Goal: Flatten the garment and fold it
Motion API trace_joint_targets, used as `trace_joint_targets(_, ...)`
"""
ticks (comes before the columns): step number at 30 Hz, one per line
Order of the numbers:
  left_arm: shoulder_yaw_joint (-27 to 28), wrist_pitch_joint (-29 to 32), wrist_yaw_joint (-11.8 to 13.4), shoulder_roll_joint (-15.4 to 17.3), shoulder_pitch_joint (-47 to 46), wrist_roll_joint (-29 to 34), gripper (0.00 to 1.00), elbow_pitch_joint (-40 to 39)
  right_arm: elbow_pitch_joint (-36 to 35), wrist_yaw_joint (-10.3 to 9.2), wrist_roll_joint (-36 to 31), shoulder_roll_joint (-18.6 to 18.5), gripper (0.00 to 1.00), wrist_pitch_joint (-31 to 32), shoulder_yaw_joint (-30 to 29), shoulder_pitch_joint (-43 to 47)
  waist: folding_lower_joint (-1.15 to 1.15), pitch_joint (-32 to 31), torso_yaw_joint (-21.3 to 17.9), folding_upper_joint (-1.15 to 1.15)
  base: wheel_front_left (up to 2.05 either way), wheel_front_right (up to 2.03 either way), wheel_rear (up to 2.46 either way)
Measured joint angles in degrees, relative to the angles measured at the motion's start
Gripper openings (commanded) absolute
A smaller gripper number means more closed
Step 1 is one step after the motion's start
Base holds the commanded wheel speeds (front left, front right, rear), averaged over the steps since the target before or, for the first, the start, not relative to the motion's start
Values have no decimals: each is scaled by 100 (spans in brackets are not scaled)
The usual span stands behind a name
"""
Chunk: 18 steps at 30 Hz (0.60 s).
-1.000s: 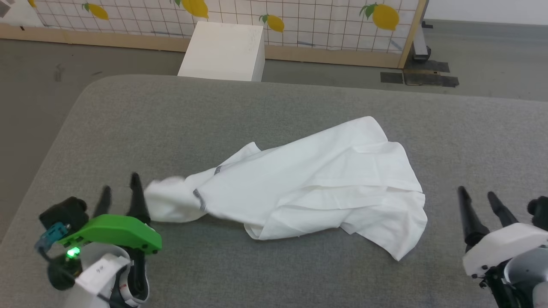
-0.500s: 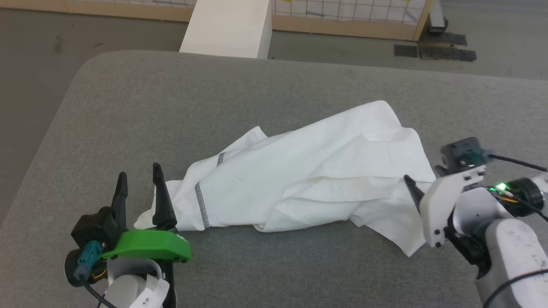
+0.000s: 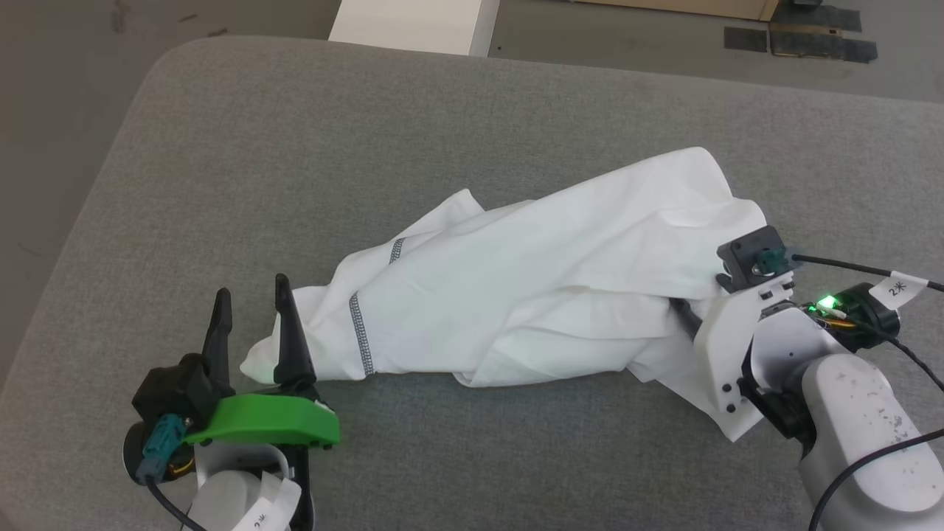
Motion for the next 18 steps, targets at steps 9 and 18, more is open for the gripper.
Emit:
trace_joint_targets(9,34,0,-205,-138,-66,126,100,102,-303,0,393,-392,0,31,-683,-258,0,-5,-32,0,0,0,0)
trace_joint_targets(18,-209,0,-376,-177,-435,131,100,215,180,2,-211,-1607,0,411,-2434,-1714,0,310,123,0,0,0,0)
